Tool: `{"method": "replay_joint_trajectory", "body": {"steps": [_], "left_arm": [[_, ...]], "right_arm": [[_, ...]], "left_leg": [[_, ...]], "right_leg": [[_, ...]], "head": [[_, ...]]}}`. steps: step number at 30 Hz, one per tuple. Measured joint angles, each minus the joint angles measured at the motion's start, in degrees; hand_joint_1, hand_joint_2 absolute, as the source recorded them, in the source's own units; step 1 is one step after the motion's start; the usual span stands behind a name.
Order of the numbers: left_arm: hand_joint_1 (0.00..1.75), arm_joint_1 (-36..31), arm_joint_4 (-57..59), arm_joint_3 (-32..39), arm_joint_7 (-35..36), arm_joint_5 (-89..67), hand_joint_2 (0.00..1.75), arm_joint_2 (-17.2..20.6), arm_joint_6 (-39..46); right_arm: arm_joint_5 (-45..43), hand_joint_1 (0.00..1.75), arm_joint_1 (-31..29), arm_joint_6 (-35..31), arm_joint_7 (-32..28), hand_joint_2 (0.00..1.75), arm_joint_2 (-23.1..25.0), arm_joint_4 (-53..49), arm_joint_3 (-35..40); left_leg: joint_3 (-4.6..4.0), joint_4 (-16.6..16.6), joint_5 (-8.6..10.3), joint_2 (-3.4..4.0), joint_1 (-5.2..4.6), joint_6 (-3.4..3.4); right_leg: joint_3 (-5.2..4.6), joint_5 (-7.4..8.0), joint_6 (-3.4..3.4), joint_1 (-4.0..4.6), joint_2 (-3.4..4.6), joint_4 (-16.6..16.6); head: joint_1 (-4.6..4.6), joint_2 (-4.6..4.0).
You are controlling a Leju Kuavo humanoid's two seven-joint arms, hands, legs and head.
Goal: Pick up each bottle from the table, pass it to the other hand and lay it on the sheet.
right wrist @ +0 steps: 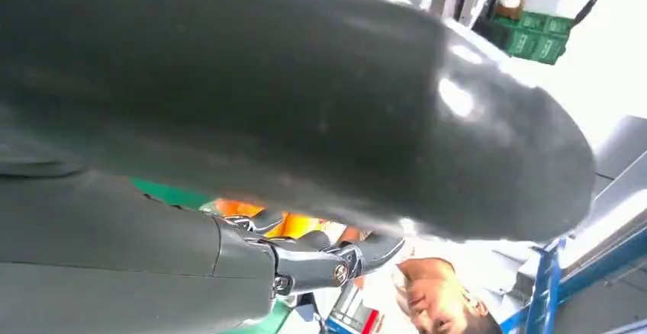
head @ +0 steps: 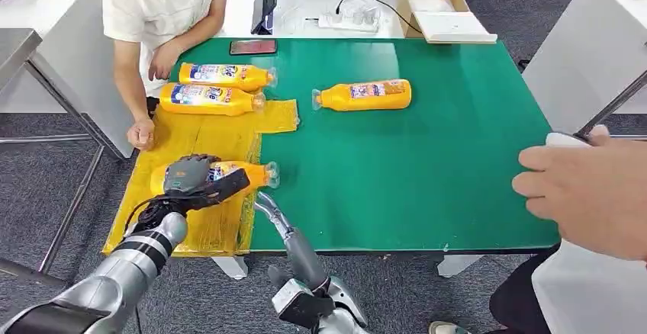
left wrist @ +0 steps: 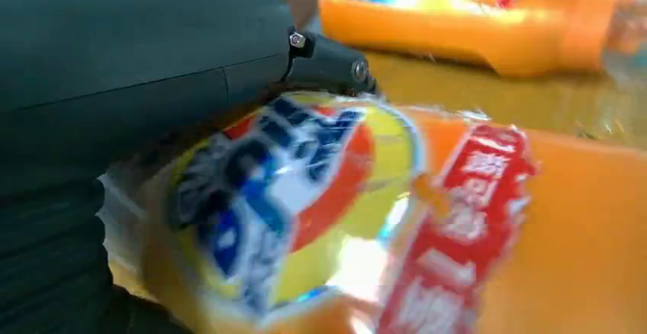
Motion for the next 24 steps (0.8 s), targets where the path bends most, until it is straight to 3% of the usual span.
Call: {"method": "replay_joint_trajectory", "body": {"steps": [6, 19, 24], "left_arm": [[0.0, -1.23, -0.07, 0.04, -6.05, 6.31, 0.0, 0.61, -10.09], [0.0, -1.25, -0.18, 0.04, -7.4, 7.4, 0.0, 1.4, -11.57], [0.0, -0.45, -2.38, 0.11, -13.5, 14.3, 0.0, 2.45, -17.1]], "right_arm": [[0.24, 0.0, -0.15, 0.46, -0.59, 0.0, 0.18, 0.81, 0.0], [0.59, 0.0, -0.17, 0.46, -0.61, 0.0, 0.26, 0.94, 0.0], [0.5, 0.0, -0.22, 0.79, -0.59, 0.0, 0.26, 1.27, -0.17]], "left_leg": [[0.12, 0.0, 0.02, -0.53, 0.0, -0.01], [0.17, 0.0, 0.1, -0.55, -0.02, 0.0], [0.16, -0.01, 0.1, -0.56, -0.01, -0.01]], "right_leg": [[0.26, -0.06, -0.01, -0.01, -0.38, 0.01], [0.33, -0.04, -0.01, -0.01, -0.4, 0.01], [0.33, -0.05, -0.02, -0.02, -0.42, 0.02]], "head": [[0.02, 0.0], [0.02, 0.0], [0.02, 0.0]]}}
